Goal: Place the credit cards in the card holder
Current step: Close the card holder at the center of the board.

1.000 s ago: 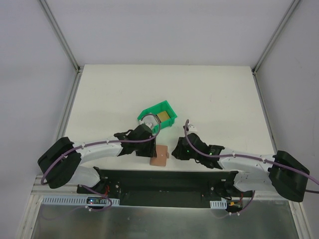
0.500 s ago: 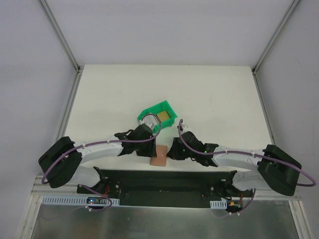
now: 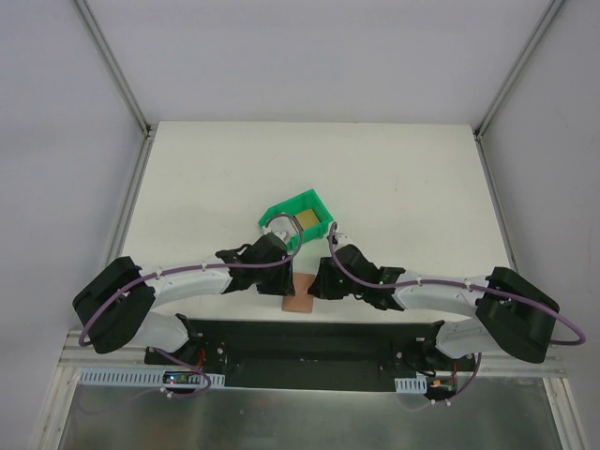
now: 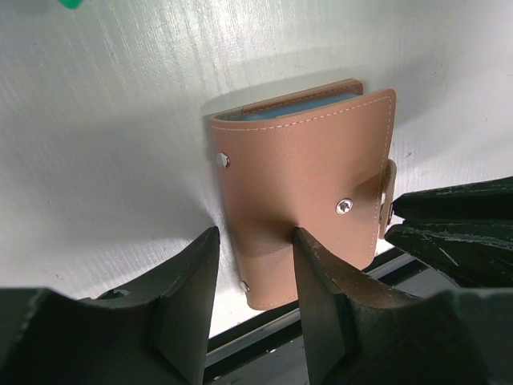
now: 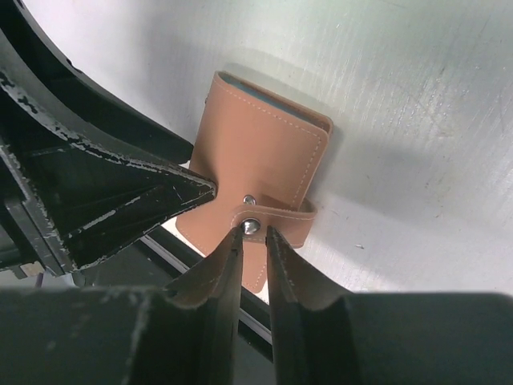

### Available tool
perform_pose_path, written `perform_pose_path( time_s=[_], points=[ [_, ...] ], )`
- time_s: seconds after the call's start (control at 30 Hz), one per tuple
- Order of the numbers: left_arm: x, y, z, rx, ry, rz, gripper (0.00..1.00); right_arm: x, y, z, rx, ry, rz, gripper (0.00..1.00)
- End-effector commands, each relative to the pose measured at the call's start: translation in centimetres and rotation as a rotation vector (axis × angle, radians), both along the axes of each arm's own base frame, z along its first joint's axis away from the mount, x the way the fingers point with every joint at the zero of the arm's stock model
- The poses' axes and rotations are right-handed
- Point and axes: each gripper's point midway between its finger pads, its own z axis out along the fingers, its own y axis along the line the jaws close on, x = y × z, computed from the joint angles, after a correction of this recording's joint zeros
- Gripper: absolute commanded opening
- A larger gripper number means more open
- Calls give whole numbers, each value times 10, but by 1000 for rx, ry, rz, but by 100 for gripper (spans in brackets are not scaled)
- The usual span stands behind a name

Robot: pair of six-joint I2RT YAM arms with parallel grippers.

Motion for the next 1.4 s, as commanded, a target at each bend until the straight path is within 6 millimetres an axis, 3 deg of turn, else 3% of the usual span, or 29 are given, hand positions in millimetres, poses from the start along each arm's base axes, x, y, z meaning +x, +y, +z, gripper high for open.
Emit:
perform_pose_path(
  time_s=[0.0, 0.27, 0.83, 1.07, 1.3, 1.37],
  points=[
    [-6, 11, -12, 46, 23, 10, 41, 10, 11, 18, 47, -43, 6, 22],
    [-8, 10, -12, 45, 30, 5, 40, 18, 10, 19, 40, -57, 3, 28],
    [-8, 8, -12, 38, 34, 7, 38, 12, 21, 4, 31, 3, 45, 23],
    [-7, 7, -11, 32, 32, 11, 38, 10, 27, 12, 58, -9, 55, 20],
    [-6, 6, -9, 26, 29, 9, 38, -1, 30, 9, 42, -14, 40, 21],
    [-7, 5, -8, 24, 27, 7, 38, 6, 27, 14, 38, -57, 11, 22]
  ],
)
